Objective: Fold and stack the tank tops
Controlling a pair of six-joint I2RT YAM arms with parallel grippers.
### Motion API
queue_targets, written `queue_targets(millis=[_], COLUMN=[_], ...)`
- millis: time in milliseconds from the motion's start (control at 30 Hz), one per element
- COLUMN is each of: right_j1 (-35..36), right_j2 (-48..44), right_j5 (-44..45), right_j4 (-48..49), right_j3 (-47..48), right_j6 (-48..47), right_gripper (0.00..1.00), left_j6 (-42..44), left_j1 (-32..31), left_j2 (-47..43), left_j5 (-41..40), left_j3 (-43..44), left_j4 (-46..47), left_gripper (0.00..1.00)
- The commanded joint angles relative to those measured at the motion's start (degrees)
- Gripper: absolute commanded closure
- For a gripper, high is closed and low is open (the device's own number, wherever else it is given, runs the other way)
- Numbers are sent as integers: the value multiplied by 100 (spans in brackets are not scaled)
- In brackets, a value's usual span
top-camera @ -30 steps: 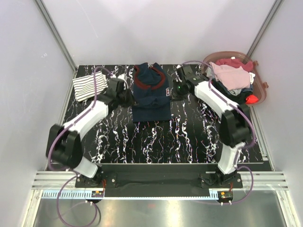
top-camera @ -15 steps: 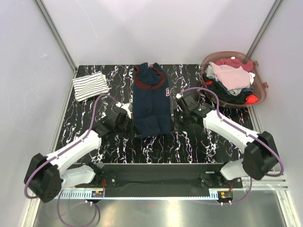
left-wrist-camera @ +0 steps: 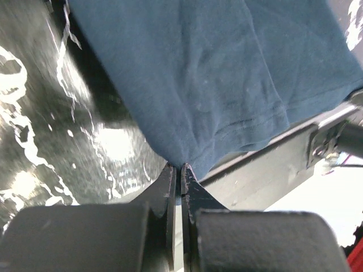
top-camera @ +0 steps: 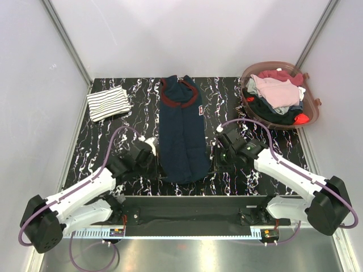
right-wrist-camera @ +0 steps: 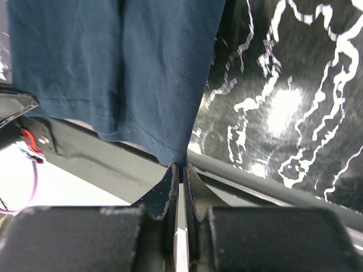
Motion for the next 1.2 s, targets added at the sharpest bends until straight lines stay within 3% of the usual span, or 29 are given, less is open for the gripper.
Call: queue_targets(millis=[0, 300, 600, 1033, 1167], right_j1=[117, 442, 443, 118, -321], right_j2=[-92, 216, 505, 1603, 1955], right_j5=[-123, -62, 974, 2153, 1986], right_j4=[-40, 224, 83, 21, 311], right_j3=[-260, -472, 222, 1787, 2304], right_j6=[179, 373, 13, -795, -1059], right_gripper=[91, 93, 97, 99, 99], left_j6=[-248, -574, -346, 322, 559], left_j1=[-214, -654, -619, 698, 1103], left_j2=[51, 227, 799, 1307, 1774], left_j5=[174, -133, -231, 208, 349], left_j3=[-209, -421, 79, 1196, 1679], left_j4=[-104, 28, 133, -87, 10], left_gripper=[100, 100, 100, 100, 100])
